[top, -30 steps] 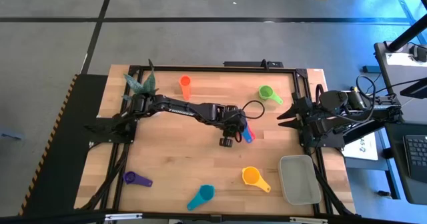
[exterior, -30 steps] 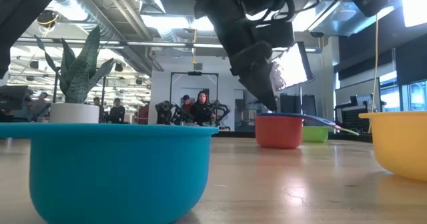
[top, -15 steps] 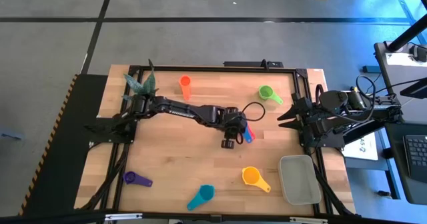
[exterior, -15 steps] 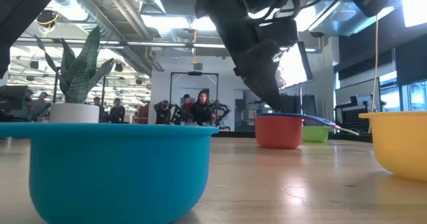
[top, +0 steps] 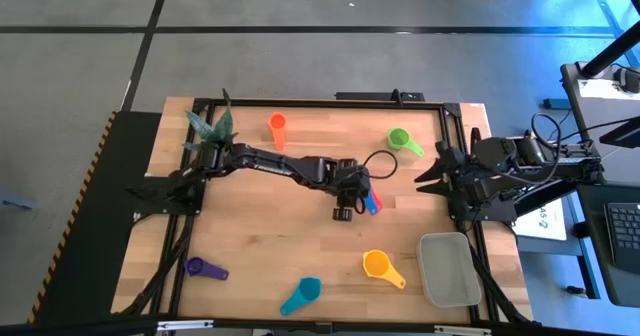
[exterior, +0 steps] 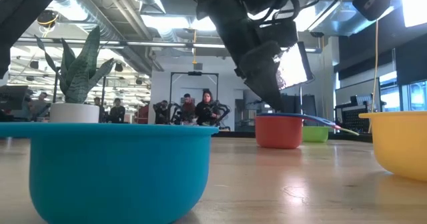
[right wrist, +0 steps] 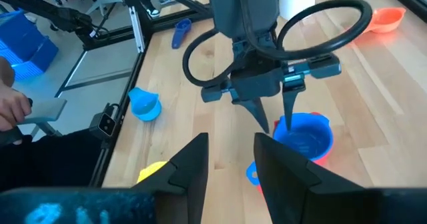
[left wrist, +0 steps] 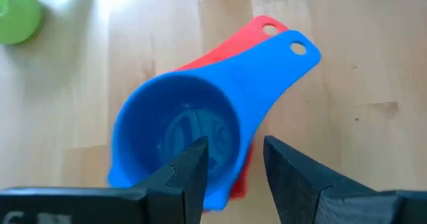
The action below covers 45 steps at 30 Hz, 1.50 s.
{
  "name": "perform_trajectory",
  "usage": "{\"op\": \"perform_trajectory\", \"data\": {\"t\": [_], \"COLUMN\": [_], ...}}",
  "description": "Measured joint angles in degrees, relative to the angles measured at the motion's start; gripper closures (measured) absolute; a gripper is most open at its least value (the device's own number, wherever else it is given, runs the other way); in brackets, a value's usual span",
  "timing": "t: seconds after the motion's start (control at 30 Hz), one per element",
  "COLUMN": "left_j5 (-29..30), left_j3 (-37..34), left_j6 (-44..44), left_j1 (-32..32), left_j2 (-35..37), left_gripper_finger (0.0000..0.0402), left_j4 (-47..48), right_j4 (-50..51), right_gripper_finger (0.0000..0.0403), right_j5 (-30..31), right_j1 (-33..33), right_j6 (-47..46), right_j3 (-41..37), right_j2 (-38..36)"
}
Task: Nest measuring cups in basket
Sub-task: Stack the dark blue measuring cup on top of the red measuring cup
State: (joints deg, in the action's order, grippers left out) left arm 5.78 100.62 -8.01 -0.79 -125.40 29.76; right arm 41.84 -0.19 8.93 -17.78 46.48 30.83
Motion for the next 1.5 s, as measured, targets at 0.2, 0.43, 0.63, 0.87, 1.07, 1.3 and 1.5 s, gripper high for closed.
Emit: {"op": "perform_trajectory", "data": {"t": [0.2,0.43,0.63,0.87,1.07,1.3,1.5], "left_j5": [-2.07,-1.84,-0.84,4.70,5.41,2.83,-1.84], "left_j3": [0.00,0.00,-0.07,0.14,0.75,0.85,0.72], "left_j6": [0.02,-0.22,-0.53,-1.20,0.72,4.19,7.38], "left_j1": [-0.60,-0.51,0.15,-0.39,-1.85,-4.83,-7.97], "left_j2": [-0.60,-2.49,-4.77,-4.28,-4.00,-3.50,-1.37], "left_gripper_finger": [0.0263,0.0263,0.0264,0.0282,0.0356,0.0388,0.0394], "left_j4": [0.02,0.25,0.13,4.56,13.74,18.49,21.96], "right_j4": [0.15,0.99,1.73,1.85,1.71,1.33,1.19], "right_gripper_finger": [0.0279,0.0279,0.0279,0.0279,0.0279,0.0279,0.0279], "right_j5": [-0.17,-0.17,-0.17,-0.17,-0.17,-2.21,-4.03], "right_j1": [0.02,0.00,0.02,0.00,0.02,0.02,0.05], "right_j6": [0.00,0.00,0.00,0.00,-0.26,-0.67,-1.61], "right_j3": [0.00,0.00,0.00,0.00,0.00,0.00,0.00], "right_j2": [0.52,0.50,0.47,0.46,0.50,1.71,3.85]}}
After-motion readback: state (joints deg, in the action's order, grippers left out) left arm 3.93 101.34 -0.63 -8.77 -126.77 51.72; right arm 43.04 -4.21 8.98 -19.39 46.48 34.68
